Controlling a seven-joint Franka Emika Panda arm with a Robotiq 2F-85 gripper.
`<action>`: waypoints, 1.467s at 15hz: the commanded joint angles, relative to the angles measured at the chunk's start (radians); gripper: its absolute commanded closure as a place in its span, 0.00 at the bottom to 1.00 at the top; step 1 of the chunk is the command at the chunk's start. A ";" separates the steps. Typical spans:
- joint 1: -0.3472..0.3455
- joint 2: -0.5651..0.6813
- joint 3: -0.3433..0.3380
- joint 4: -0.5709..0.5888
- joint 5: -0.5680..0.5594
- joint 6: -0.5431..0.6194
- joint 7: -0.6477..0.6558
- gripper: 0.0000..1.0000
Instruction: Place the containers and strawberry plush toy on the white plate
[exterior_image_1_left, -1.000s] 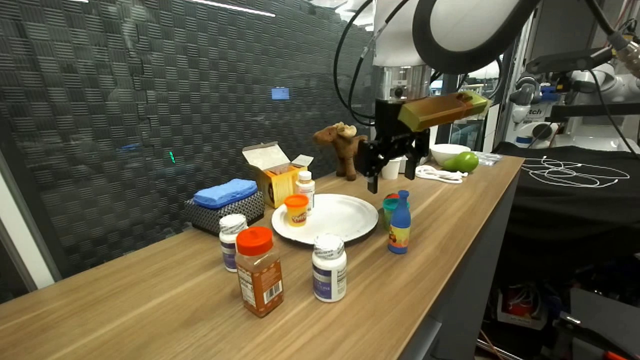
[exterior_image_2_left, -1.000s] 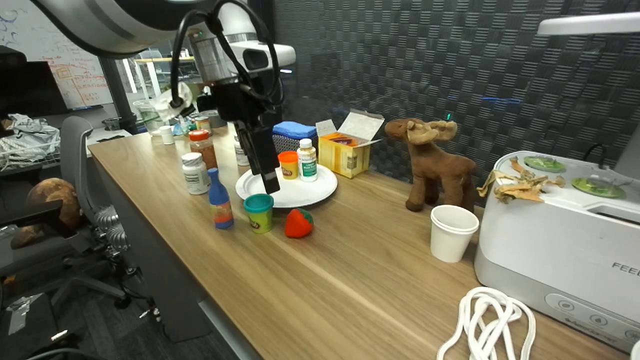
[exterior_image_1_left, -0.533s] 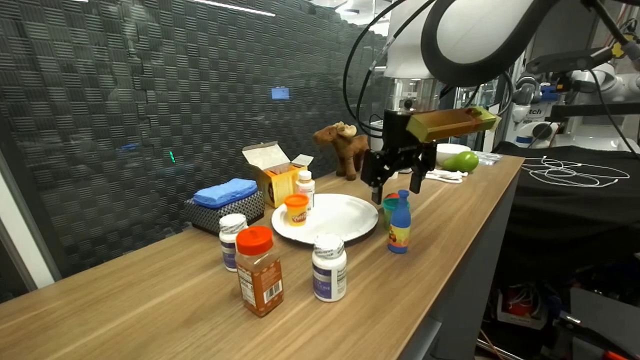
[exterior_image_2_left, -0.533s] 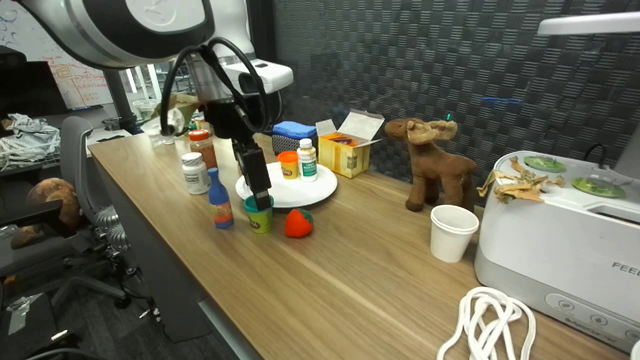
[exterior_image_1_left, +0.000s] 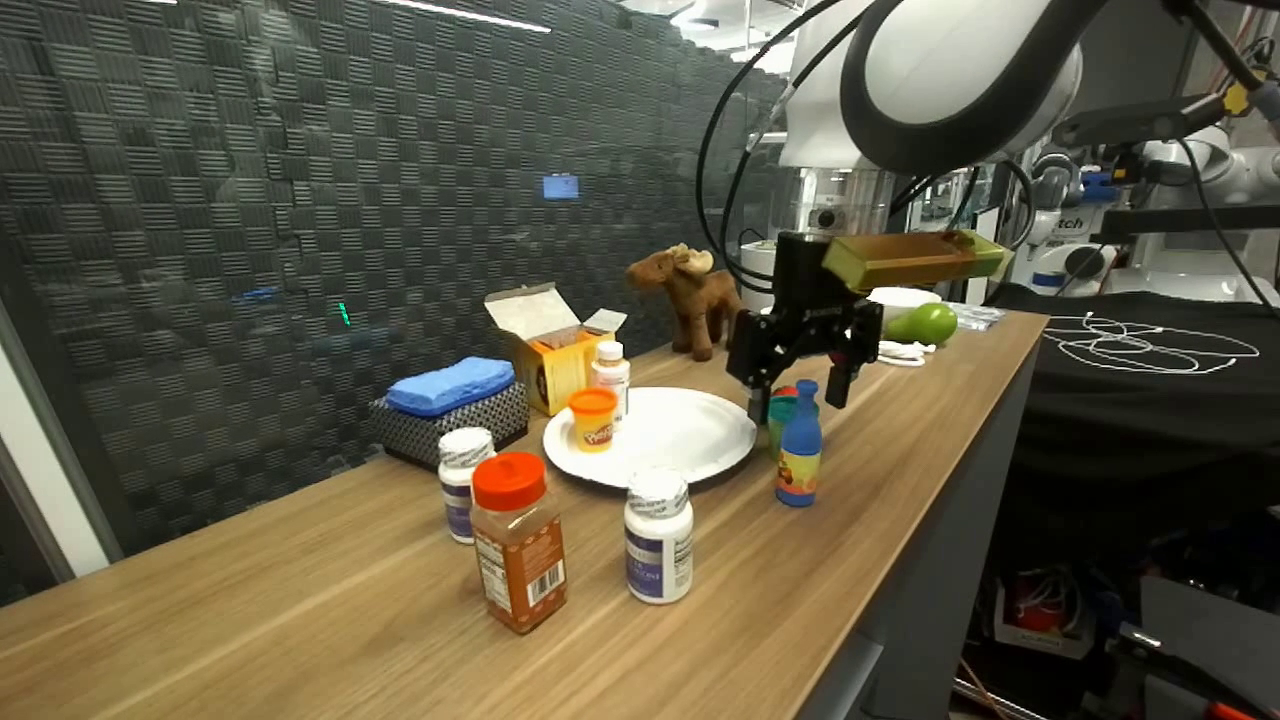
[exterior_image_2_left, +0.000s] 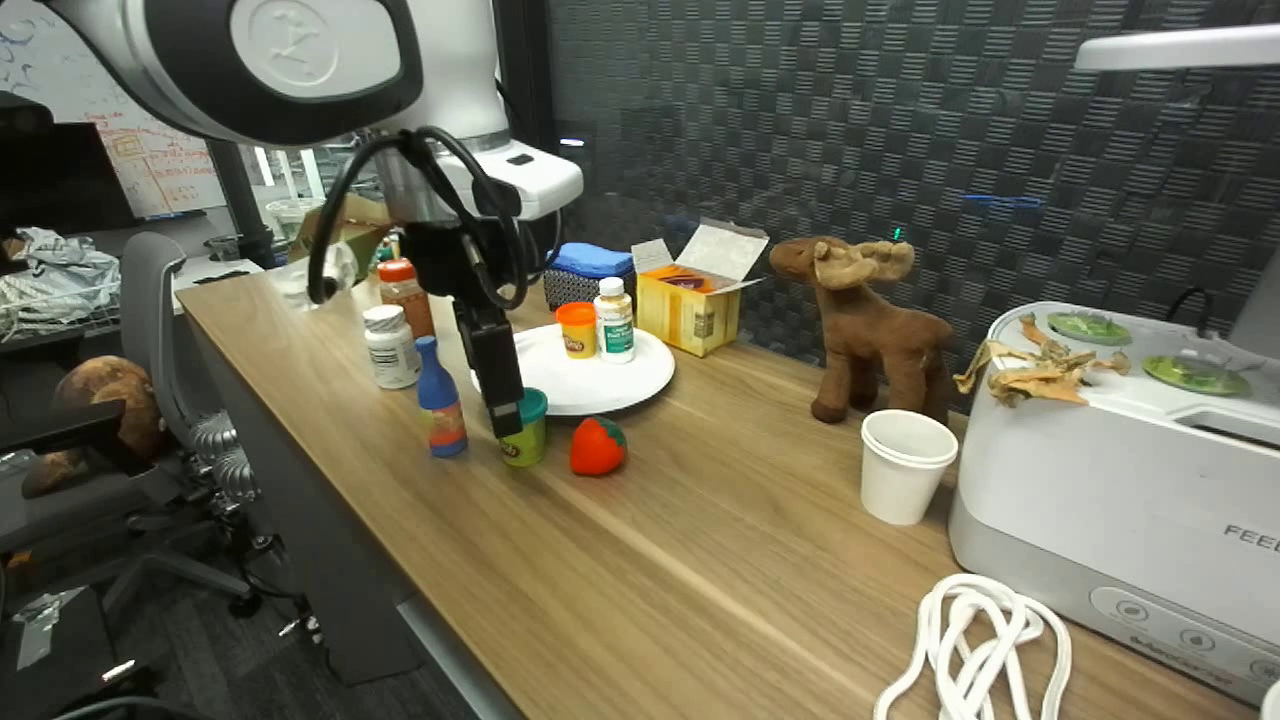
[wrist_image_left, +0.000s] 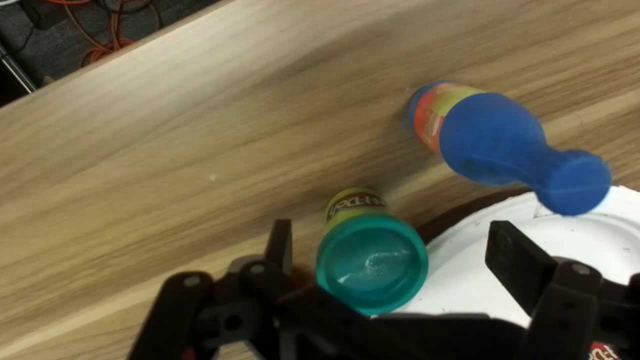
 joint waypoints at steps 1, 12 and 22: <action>-0.019 -0.024 0.010 -0.027 0.035 0.030 -0.039 0.27; -0.038 -0.028 0.010 -0.043 -0.001 0.085 -0.022 0.73; -0.033 -0.043 0.036 0.110 -0.081 -0.120 -0.017 0.73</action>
